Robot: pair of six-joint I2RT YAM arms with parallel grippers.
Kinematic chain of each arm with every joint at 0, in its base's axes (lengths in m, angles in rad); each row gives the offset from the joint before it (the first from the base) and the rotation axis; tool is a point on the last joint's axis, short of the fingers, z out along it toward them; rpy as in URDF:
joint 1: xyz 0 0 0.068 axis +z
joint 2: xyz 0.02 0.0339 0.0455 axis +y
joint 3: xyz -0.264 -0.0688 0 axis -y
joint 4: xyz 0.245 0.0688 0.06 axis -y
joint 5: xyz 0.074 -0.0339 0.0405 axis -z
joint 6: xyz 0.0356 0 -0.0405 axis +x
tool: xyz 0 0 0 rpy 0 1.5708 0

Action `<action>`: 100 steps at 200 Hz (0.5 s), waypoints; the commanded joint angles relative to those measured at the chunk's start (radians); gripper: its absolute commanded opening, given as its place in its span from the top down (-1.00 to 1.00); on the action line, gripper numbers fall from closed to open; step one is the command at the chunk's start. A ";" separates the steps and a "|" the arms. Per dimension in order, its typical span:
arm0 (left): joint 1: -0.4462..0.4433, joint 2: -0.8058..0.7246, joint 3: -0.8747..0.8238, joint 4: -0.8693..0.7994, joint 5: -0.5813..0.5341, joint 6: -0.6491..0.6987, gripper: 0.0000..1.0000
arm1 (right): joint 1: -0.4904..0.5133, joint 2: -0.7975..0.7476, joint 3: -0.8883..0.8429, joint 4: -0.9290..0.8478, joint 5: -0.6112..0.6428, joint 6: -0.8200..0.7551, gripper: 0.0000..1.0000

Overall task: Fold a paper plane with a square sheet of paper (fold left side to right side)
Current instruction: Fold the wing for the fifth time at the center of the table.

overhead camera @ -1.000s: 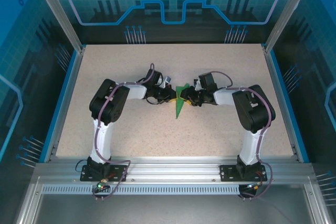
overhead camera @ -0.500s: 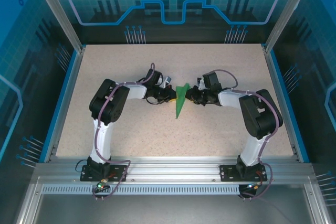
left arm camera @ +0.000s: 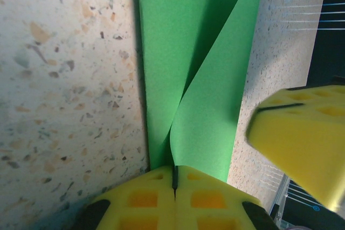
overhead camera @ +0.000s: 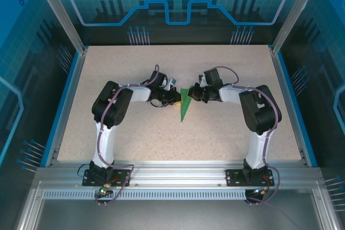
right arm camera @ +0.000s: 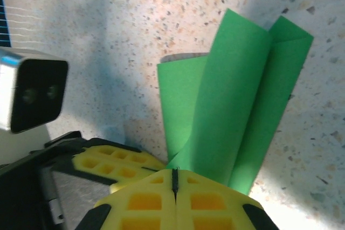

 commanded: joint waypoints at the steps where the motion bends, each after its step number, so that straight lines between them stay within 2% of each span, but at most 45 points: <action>1: 0.002 0.051 0.005 -0.057 -0.072 0.032 0.96 | 0.010 0.033 0.041 -0.054 -0.005 -0.029 1.00; 100: 0.003 0.049 0.002 -0.068 -0.079 0.034 0.96 | 0.012 0.067 0.052 -0.145 0.055 -0.060 1.00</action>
